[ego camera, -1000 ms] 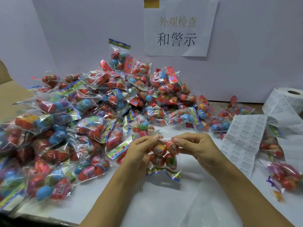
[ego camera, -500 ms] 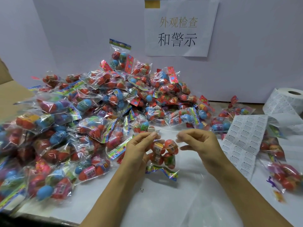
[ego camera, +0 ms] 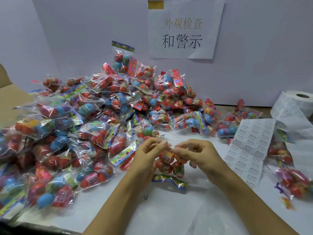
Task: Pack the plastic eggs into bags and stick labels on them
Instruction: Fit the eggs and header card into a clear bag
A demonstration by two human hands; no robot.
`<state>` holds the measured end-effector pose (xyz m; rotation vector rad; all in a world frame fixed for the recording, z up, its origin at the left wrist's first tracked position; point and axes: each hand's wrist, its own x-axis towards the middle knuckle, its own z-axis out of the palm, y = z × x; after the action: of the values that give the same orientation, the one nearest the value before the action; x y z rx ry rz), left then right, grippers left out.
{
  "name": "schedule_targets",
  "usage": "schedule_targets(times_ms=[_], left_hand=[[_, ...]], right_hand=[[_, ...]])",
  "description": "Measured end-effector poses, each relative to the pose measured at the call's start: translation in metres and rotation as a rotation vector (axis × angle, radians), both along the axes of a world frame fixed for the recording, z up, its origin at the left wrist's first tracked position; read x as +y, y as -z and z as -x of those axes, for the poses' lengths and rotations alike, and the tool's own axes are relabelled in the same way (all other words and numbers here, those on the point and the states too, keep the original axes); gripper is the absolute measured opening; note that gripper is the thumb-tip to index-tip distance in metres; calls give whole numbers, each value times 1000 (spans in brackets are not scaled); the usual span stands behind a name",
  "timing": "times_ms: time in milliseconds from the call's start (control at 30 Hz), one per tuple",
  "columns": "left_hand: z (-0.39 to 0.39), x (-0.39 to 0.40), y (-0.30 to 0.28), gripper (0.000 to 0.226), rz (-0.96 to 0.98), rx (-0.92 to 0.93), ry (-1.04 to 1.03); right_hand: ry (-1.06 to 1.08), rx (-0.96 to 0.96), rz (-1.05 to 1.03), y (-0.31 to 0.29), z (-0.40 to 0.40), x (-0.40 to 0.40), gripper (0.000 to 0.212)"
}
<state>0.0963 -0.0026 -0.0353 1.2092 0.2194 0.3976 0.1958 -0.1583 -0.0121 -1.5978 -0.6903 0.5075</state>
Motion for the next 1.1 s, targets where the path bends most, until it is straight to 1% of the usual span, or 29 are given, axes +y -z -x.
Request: schedule_targets(times_ms=[100, 200, 300, 367, 433, 500, 567, 667, 767, 833, 900, 967, 1033, 1100], left_hand=[[1, 1, 2, 25, -73, 20, 52], [2, 2, 4, 29, -137, 39, 71], [3, 2, 5, 27, -162, 40, 104], [3, 2, 3, 24, -173, 68, 62], [3, 1, 2, 27, -116, 97, 34], [1, 2, 0, 28, -28, 109, 21], [0, 3, -2, 20, 65, 112, -5], [-1, 5, -5, 14, 211, 95, -23], [1, 8, -7, 24, 262, 82, -49], [1, 10, -7, 31, 272, 52, -87], [0, 12, -6, 31, 255, 40, -116], [0, 11, -4, 27, 217, 52, -105], [0, 9, -3, 25, 139, 67, -86], [1, 7, -2, 28, 52, 67, -83]], right_hand=[[-2, 1, -18, -2, -2, -2, 35], [0, 1, -5, 0, 0, -1, 45], [-6, -19, 21, 2, 2, 1, 39], [-8, -28, 11, 2, 1, 0, 36], [-1, -8, -21, 1, -1, -1, 35], [-3, 37, -74, 1, -3, -1, 42], [-4, 96, -141, 0, -6, -1, 51], [14, 150, -216, -3, -12, -4, 55], [60, 143, -252, -4, -17, -7, 59], [103, 126, -254, -3, -18, -8, 50], [126, 115, -240, -4, -17, -8, 38], [90, 78, -174, -4, -13, -8, 38], [35, 29, -109, -3, -6, -5, 37], [12, 1, -109, 0, -2, -2, 31]])
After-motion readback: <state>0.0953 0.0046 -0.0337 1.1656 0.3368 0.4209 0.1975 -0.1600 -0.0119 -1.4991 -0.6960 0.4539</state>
